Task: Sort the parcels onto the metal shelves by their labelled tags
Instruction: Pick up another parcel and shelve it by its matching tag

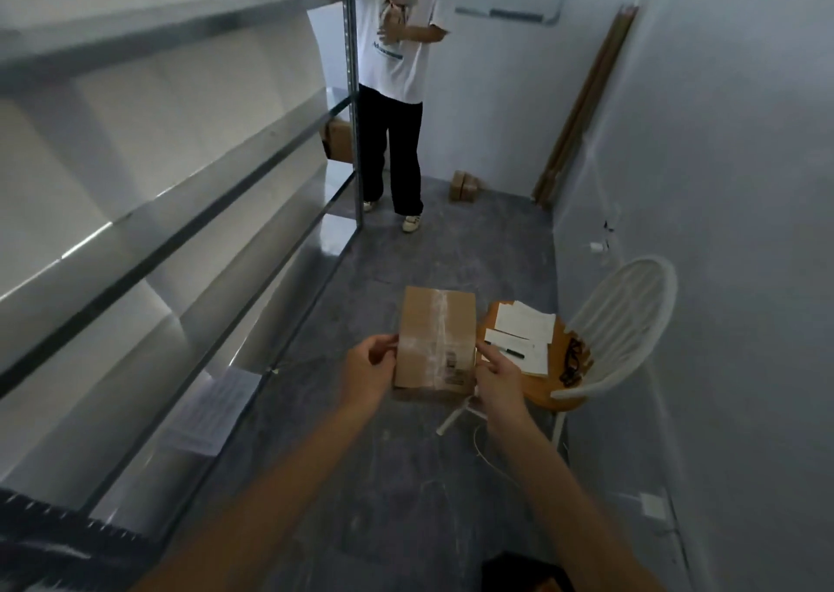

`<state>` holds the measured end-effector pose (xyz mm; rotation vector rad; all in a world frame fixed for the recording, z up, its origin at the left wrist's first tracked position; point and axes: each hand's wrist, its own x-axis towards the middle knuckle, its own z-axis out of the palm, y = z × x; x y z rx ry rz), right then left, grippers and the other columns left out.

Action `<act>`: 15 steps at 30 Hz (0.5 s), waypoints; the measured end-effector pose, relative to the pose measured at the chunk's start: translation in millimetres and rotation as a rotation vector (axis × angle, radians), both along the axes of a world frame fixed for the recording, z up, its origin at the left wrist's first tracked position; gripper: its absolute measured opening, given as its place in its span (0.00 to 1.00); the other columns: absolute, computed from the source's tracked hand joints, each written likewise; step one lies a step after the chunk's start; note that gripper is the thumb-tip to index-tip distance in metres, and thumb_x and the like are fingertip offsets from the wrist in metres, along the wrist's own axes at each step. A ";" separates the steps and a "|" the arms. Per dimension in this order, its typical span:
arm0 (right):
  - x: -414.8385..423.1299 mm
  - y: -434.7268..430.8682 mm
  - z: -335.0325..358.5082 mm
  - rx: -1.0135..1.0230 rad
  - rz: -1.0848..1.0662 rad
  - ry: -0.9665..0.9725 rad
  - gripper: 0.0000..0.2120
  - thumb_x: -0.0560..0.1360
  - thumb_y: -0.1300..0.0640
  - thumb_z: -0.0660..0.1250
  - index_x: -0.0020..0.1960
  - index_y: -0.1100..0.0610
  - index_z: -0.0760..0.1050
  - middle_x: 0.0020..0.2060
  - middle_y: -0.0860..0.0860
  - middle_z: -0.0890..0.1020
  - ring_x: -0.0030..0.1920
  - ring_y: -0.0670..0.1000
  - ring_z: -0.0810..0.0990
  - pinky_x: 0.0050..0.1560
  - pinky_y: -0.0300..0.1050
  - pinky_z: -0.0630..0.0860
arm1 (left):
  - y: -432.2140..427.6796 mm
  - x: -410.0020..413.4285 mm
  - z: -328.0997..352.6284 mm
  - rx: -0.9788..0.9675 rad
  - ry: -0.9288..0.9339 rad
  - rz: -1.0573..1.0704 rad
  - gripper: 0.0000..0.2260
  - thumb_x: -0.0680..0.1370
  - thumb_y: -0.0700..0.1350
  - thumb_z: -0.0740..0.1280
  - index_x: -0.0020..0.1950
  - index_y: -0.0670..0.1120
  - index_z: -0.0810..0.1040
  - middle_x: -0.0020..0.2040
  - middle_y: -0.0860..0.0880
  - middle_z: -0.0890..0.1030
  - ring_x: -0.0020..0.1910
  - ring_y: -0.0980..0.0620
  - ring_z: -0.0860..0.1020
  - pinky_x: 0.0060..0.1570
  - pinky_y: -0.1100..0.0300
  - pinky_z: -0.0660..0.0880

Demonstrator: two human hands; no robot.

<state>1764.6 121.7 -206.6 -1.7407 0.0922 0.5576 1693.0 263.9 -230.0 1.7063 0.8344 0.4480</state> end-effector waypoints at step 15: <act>-32.9 -15.3 34.4 0.066 0.065 -0.160 0.13 0.79 0.60 0.59 0.61 0.53 0.75 0.58 0.54 0.79 0.55 0.50 0.78 0.51 0.42 0.77 | -9.1 -32.9 34.5 -0.058 -0.030 0.047 0.09 0.80 0.42 0.60 0.50 0.43 0.79 0.46 0.43 0.80 0.46 0.45 0.79 0.52 0.47 0.76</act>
